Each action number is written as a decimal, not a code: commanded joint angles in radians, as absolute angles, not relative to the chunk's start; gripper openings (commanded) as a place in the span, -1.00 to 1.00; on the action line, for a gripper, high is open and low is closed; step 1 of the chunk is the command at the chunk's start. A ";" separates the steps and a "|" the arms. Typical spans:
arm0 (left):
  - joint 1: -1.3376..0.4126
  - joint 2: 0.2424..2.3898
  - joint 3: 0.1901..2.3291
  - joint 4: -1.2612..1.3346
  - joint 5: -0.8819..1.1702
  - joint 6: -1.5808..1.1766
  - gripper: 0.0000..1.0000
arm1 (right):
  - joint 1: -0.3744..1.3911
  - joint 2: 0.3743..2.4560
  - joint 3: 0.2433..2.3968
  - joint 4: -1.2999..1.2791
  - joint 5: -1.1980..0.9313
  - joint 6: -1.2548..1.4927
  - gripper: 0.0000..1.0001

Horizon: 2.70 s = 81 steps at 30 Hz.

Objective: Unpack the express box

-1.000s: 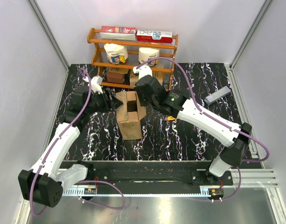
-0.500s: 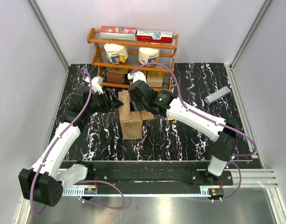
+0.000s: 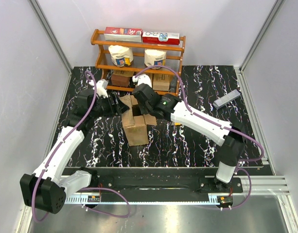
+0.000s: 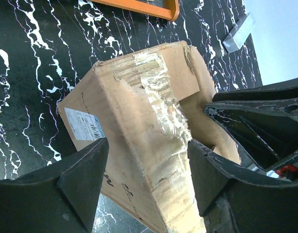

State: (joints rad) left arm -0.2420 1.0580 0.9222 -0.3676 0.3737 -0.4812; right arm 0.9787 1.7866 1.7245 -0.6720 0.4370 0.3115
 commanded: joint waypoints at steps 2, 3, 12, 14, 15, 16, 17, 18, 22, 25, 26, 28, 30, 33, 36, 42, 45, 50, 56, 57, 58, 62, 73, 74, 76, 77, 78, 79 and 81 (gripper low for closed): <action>-0.241 1.051 0.928 -0.325 0.396 -0.459 0.46 | 0.982 1.828 1.730 -0.678 0.428 0.337 -0.55; -0.241 1.051 0.930 -0.327 0.396 -0.454 0.49 | 0.985 1.833 1.729 -0.678 0.425 0.336 -0.56; -0.285 1.088 0.945 -0.325 0.373 -0.446 0.55 | 0.985 1.876 1.709 -0.678 0.403 0.367 -0.41; -0.301 1.100 0.951 -0.325 0.356 -0.448 0.55 | 0.983 1.879 1.701 -0.676 0.405 0.367 -0.32; -0.302 1.103 0.954 -0.327 0.350 -0.448 0.56 | 0.983 1.881 1.698 -0.675 0.402 0.367 -0.27; -0.305 1.106 0.960 -0.327 0.344 -0.448 0.55 | 0.982 1.881 1.692 -0.673 0.403 0.368 -0.25; -0.311 1.112 0.966 -0.327 0.330 -0.448 0.55 | 0.982 1.881 1.689 -0.670 0.405 0.370 -0.25; -0.314 1.115 0.969 -0.333 0.324 -0.446 0.55 | 0.983 1.878 1.687 -0.669 0.405 0.373 -0.27; -0.324 1.130 0.992 -0.341 0.301 -0.436 0.56 | 0.983 1.873 1.678 -0.655 0.399 0.368 -0.35; -0.334 1.126 1.000 -0.342 0.284 -0.426 0.62 | 0.983 1.882 1.677 -0.653 0.385 0.365 -0.65; -0.339 1.124 1.003 -0.342 0.278 -0.425 0.65 | 0.983 1.888 1.677 -0.655 0.382 0.367 -0.74; -0.341 1.124 1.015 -0.342 0.273 -0.422 0.68 | 0.983 1.890 1.675 -0.653 0.380 0.373 -1.00; -0.345 1.124 1.025 -0.345 0.262 -0.413 0.73 | 0.982 1.888 1.675 -0.652 0.388 0.377 -1.00; -0.362 1.124 1.040 -0.356 0.230 -0.394 0.78 | 0.985 1.888 1.683 -0.653 0.403 0.383 -1.00; -0.386 1.132 1.061 -0.382 0.183 -0.373 0.82 | 0.983 1.885 1.693 -0.657 0.425 0.390 -1.00; -0.431 1.178 1.135 -0.446 0.080 -0.382 0.84 | 0.983 1.881 1.700 -0.663 0.445 0.400 -1.00; -0.456 1.222 1.176 -0.517 -0.023 -0.396 0.83 | 0.983 1.878 1.698 -0.664 0.446 0.405 -1.00; -0.488 1.279 1.221 -0.587 -0.109 -0.413 0.83 | 0.983 1.878 1.697 -0.663 0.449 0.407 -1.00; -0.505 1.318 1.276 -0.670 -0.212 -0.396 0.75 | 0.983 1.868 1.694 -0.664 0.469 0.413 -1.00; -0.503 1.307 1.275 -0.673 -0.221 -0.396 0.74 | 0.982 1.867 1.692 -0.666 0.474 0.416 -1.00; -0.505 1.296 1.272 -0.673 -0.227 -0.394 0.71 | 0.983 1.867 1.692 -0.667 0.485 0.417 -1.00; -0.496 1.250 1.273 -0.669 -0.204 -0.385 0.37 | 0.982 1.871 1.697 -0.681 0.502 0.433 -1.00; -0.367 1.008 1.060 -0.445 0.095 -0.422 0.35 | 0.976 1.876 1.703 -0.706 0.518 0.457 -1.00; -0.358 0.979 1.025 -0.434 0.109 -0.432 0.36 | 0.977 1.875 1.704 -0.710 0.520 0.459 -1.00; -0.331 0.957 0.993 -0.413 0.141 -0.460 0.36 | 0.976 1.875 1.704 -0.712 0.523 0.459 -1.00; -0.322 0.948 0.968 -0.411 0.143 -0.471 0.36 | 0.976 1.873 1.706 -0.713 0.523 0.460 -1.00; -0.308 0.937 0.956 -0.411 0.144 -0.480 0.36 | 0.974 1.873 1.706 -0.716 0.525 0.462 -1.00; -0.301 0.931 0.948 -0.414 0.149 -0.488 0.36 | 0.974 1.871 1.706 -0.721 0.531 0.462 -1.00; -0.287 0.916 0.919 -0.423 0.144 -0.509 0.36 | 0.973 1.870 1.704 -0.724 0.532 0.465 -1.00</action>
